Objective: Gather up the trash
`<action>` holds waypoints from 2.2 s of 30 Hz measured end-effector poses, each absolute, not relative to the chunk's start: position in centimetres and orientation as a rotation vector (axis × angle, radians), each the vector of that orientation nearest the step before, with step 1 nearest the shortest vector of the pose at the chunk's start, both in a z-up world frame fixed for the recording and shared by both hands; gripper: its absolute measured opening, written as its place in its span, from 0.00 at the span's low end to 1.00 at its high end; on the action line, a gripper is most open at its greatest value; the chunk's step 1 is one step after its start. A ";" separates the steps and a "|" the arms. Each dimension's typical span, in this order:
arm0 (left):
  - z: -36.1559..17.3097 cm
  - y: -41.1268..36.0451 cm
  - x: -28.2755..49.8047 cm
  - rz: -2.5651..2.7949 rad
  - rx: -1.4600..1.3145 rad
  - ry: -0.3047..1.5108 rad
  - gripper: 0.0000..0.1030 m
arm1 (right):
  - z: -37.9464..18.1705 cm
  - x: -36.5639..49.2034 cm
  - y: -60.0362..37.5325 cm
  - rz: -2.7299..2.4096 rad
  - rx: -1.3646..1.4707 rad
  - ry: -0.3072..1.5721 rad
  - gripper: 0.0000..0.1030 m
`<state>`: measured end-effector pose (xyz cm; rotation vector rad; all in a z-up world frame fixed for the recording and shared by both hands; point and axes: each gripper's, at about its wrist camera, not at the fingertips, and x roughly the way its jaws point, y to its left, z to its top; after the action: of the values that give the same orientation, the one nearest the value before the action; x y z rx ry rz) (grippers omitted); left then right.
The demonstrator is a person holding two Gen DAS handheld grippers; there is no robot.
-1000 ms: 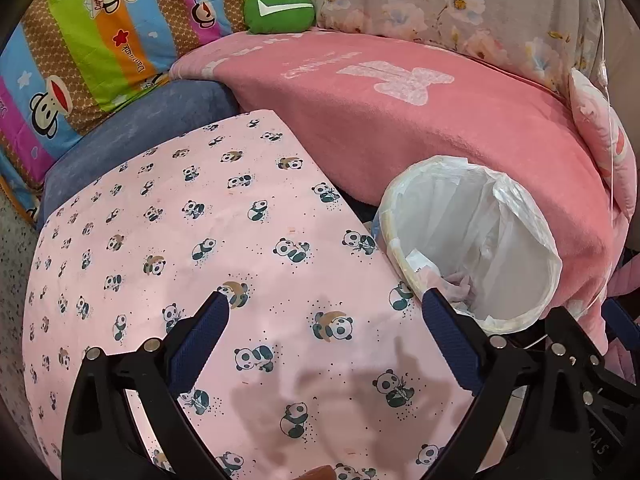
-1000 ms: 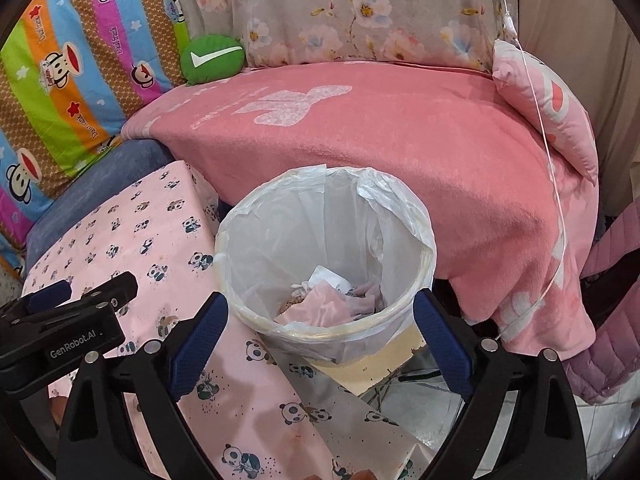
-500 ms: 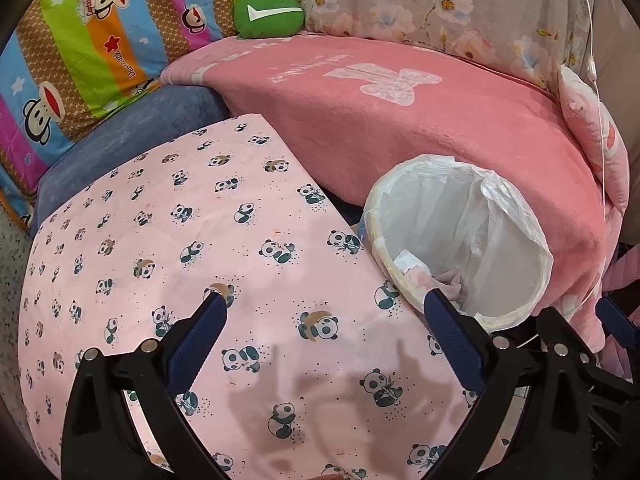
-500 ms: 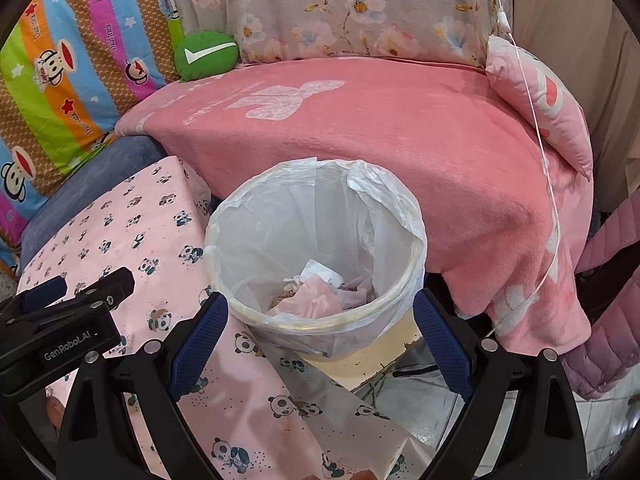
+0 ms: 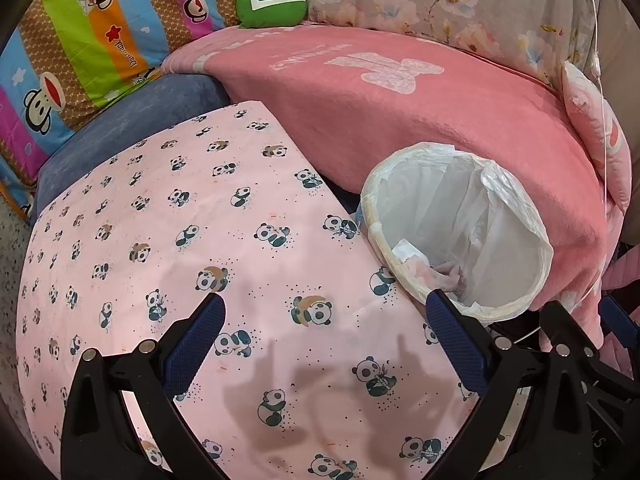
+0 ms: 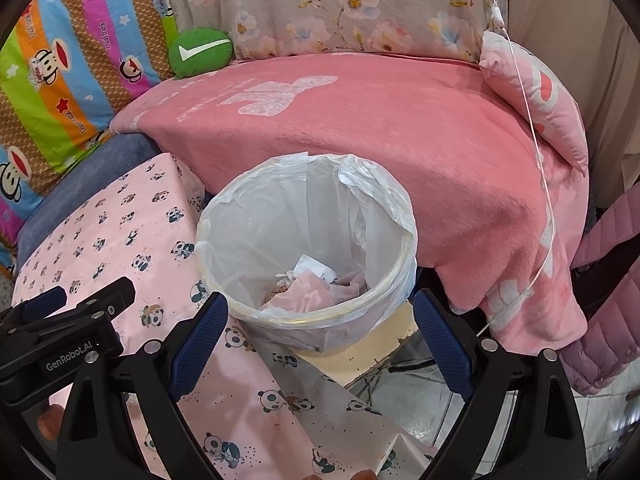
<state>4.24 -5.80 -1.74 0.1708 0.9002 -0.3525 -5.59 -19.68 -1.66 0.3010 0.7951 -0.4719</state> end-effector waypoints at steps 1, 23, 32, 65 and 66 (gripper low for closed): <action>-1.7 -5.9 4.2 -0.353 0.175 0.897 0.93 | -1.7 -5.6 -19.7 -0.472 0.301 0.796 0.89; -2.1 -6.8 3.2 -0.388 0.210 0.880 0.93 | -2.2 -6.5 -20.7 -0.505 0.315 0.814 0.89; -2.2 -6.7 3.2 -0.383 0.199 0.889 0.93 | -2.4 -6.5 -21.0 -0.510 0.316 0.817 0.89; -2.5 -6.9 3.1 -0.396 0.208 0.899 0.93 | -2.9 -7.0 -21.5 -0.517 0.323 0.824 0.89; -2.5 -7.0 3.1 -0.397 0.209 0.899 0.93 | -2.9 -7.1 -21.6 -0.517 0.323 0.824 0.89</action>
<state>3.06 -6.95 -2.47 0.2088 0.8994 -0.3968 -7.05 -21.56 -2.95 0.3228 0.8236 -0.5169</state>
